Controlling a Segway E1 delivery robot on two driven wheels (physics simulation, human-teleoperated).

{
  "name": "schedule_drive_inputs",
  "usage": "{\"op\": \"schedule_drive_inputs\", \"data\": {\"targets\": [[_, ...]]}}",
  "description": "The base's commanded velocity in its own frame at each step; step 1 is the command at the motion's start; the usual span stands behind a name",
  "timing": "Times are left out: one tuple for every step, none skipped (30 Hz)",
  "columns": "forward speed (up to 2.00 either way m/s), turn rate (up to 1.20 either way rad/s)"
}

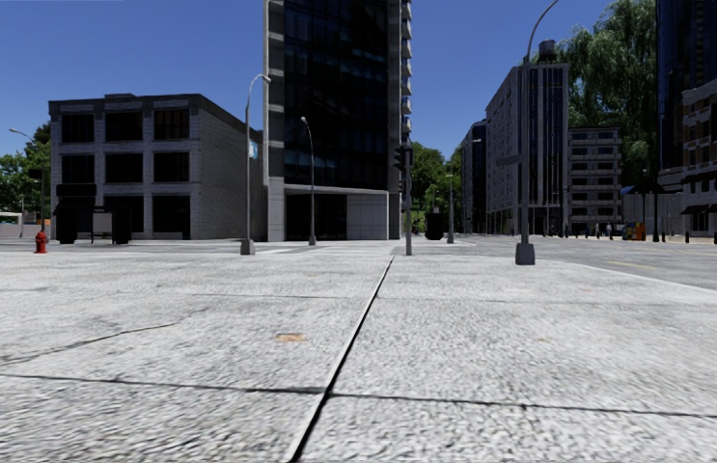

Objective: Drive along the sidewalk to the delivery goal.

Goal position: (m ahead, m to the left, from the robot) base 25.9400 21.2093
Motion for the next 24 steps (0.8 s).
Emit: {"op": "schedule_drive_inputs", "data": {"targets": [[2.00,0.00],[2.00,0.00],[2.00,0.00],[2.00,0.00],[2.00,0.00],[2.00,0.00],[2.00,0.00],[2.00,0.00],[2.00,0.00],[2.00,0.00],[2.00,0.00],[2.00,0.00],[2.00,0.00],[2.00,0.00],[2.00,0.00],[2.00,0.00],[2.00,0.00],[2.00,0.00],[2.00,0.00],[2.00,0.00],[2.00,0.00],[2.00,0.00],[2.00,0.00],[2.00,0.00]]}}
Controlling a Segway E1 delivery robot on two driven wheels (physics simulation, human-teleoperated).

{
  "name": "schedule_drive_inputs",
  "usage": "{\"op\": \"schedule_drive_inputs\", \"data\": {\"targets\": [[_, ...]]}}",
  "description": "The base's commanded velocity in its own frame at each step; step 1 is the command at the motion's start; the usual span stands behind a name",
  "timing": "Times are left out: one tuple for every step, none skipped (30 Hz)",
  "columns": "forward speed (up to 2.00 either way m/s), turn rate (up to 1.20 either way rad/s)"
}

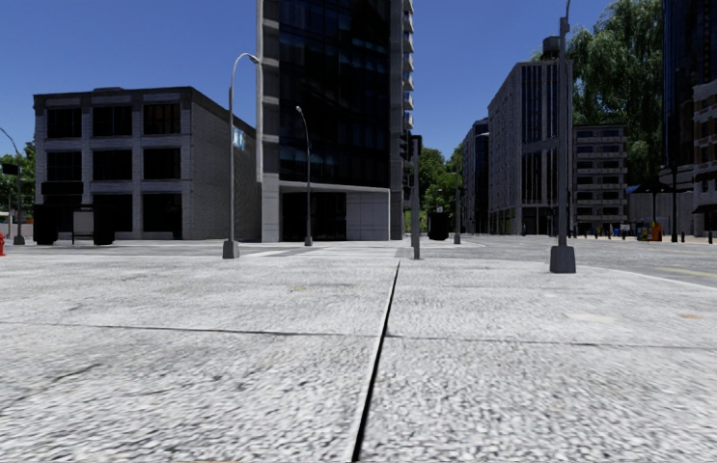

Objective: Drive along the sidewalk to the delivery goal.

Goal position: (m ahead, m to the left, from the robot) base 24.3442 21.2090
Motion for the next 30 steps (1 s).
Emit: {"op": "schedule_drive_inputs", "data": {"targets": [[2.00,0.00],[2.00,0.00],[2.00,0.00],[2.00,0.00],[2.00,0.00],[2.00,0.00],[2.00,0.00],[2.00,0.00],[2.00,0.00],[2.00,0.00],[2.00,0.00],[2.00,0.00],[2.00,0.00],[2.00,0.00],[2.00,0.00],[2.00,0.00],[2.00,0.00],[2.00,0.00],[2.00,0.00],[2.00,0.00],[2.00,0.00],[2.00,0.00],[2.00,0.00],[2.00,0.00],[2.00,0.00],[2.00,0.00],[2.00,0.00],[2.00,0.00],[2.00,0.00],[2.00,0.00]]}}
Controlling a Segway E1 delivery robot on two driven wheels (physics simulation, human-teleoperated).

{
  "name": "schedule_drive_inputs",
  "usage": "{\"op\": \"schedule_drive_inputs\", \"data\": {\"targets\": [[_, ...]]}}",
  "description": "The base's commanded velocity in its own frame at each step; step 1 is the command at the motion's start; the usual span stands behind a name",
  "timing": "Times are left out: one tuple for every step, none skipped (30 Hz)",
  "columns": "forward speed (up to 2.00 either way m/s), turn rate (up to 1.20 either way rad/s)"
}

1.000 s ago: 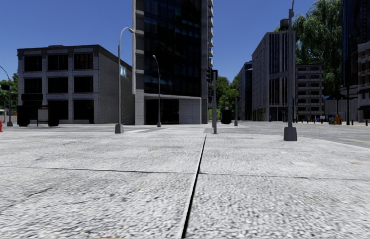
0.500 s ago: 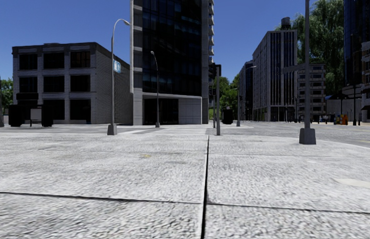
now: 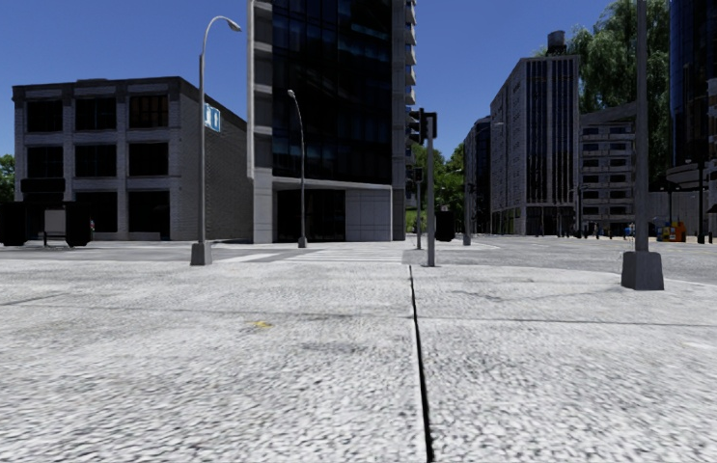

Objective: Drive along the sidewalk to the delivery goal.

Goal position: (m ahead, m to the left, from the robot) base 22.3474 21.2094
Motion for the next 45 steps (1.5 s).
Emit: {"op": "schedule_drive_inputs", "data": {"targets": [[2.00,0.00],[2.00,0.00],[2.00,0.00],[2.00,0.00],[2.00,0.00],[2.00,0.00],[2.00,0.00],[2.00,0.00],[2.00,0.00],[2.00,0.00],[2.00,0.00],[2.00,0.00],[2.00,0.00],[2.00,0.00],[2.00,0.00],[2.00,0.00],[2.00,0.00],[2.00,0.00],[2.00,0.00],[2.00,0.00],[2.00,0.00],[2.00,0.00],[2.00,0.00],[2.00,0.00],[2.00,0.00],[2.00,0.00],[2.00,0.00],[2.00,0.00],[2.00,0.00],[2.00,0.00],[2.00,0.00],[2.00,0.00],[2.00,0.00],[2.00,0.00],[2.00,0.00],[2.00,0.00],[2.00,0.00],[2.00,0.00],[2.00,0.00],[2.00,0.00],[2.00,0.00],[2.00,0.00],[2.00,0.00],[2.00,0.00],[2.00,0.00]]}}
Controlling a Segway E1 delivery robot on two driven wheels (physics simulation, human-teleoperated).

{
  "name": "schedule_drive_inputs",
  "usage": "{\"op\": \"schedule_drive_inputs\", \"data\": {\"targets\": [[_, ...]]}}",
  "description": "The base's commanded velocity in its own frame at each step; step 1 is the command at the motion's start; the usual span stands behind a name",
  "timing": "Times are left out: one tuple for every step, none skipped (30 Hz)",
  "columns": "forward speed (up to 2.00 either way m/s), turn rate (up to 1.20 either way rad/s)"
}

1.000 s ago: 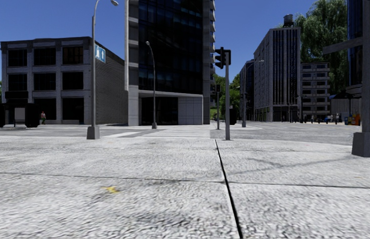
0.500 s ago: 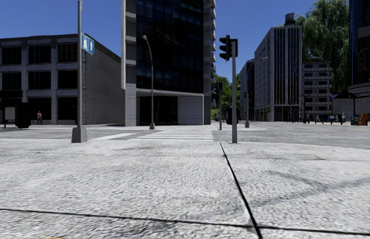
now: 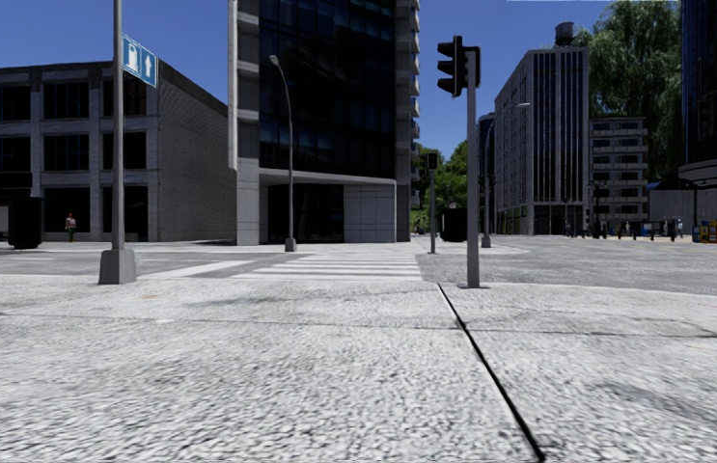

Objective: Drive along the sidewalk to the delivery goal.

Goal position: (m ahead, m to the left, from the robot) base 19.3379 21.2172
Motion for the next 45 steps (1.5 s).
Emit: {"op": "schedule_drive_inputs", "data": {"targets": [[2.00,0.00],[2.00,0.00],[2.00,0.00],[2.00,0.00],[2.00,0.00],[2.00,0.00],[2.00,0.00],[2.00,0.00],[2.00,0.00],[2.00,0.00],[2.00,0.00],[2.00,0.00],[2.00,0.00],[2.00,0.00],[2.00,0.00],[2.00,0.00],[2.00,0.00],[2.00,0.00],[2.00,0.00],[2.00,0.00],[2.00,0.00],[2.00,0.00],[2.00,0.00],[2.00,0.00],[2.00,0.00],[2.00,0.00],[2.00,0.00],[2.00,0.00],[2.00,0.00],[2.00,0.00],[2.00,0.00],[2.00,0.00],[2.00,0.00],[2.00,0.00],[2.00,0.00],[2.00,0.00],[2.00,0.00],[2.00,0.00],[2.00,0.00],[2.00,0.00],[2.00,0.00],[2.00,0.00],[2.00,0.00],[2.00,0.00],[2.00,0.00]]}}
